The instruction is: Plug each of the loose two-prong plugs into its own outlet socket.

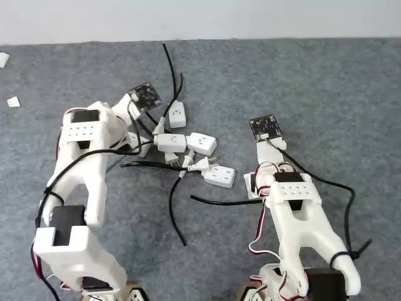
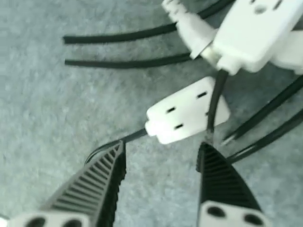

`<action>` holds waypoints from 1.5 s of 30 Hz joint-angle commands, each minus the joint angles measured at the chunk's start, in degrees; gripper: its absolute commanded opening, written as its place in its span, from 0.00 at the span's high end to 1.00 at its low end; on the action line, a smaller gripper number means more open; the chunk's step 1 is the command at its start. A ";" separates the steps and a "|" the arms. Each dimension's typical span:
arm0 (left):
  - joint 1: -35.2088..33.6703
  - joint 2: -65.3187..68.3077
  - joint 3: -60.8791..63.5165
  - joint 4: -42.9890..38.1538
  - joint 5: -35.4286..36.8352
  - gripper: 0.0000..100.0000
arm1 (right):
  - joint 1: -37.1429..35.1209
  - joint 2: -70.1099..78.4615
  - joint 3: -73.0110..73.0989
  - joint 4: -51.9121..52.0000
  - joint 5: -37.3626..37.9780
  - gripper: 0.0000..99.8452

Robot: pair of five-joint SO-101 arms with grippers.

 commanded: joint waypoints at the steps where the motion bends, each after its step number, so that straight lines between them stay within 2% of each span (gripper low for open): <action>1: 1.67 1.32 -2.59 -4.13 -0.97 0.77 | 0.48 -0.13 -1.23 -0.84 0.70 0.94; 4: 1.85 5.10 -2.77 -7.91 -1.05 0.77 | 0.48 -0.13 -1.23 -1.27 0.79 0.94; 10: 1.32 11.69 -6.46 -8.35 -3.34 0.77 | 0.48 -0.13 -1.23 -1.98 0.79 0.94; 18: 2.02 12.75 -6.90 0.79 -9.58 0.78 | 0.48 -0.13 -1.23 -1.98 0.79 0.94; 29: 1.93 13.01 -8.75 0.62 -9.85 0.78 | 0.48 -0.13 -1.23 -1.98 0.79 0.94; 31: 1.85 13.01 -8.66 0.53 -9.85 0.81 | 0.48 -0.04 -1.23 -2.07 0.79 0.94; 35: 2.20 13.01 -8.48 0.79 -9.76 0.95 | 0.48 -0.04 -0.97 -3.74 0.62 0.94; 36: 2.20 13.01 -8.31 1.05 -9.67 0.96 | 0.48 -0.04 -0.97 -3.91 0.62 0.94; 40: 2.11 12.31 -8.13 7.82 -8.44 0.95 | 0.48 -0.04 -0.97 -3.91 0.53 0.94; 45: 3.16 12.31 -13.49 19.78 2.73 0.95 | 0.48 -0.04 -0.88 -3.91 0.53 0.94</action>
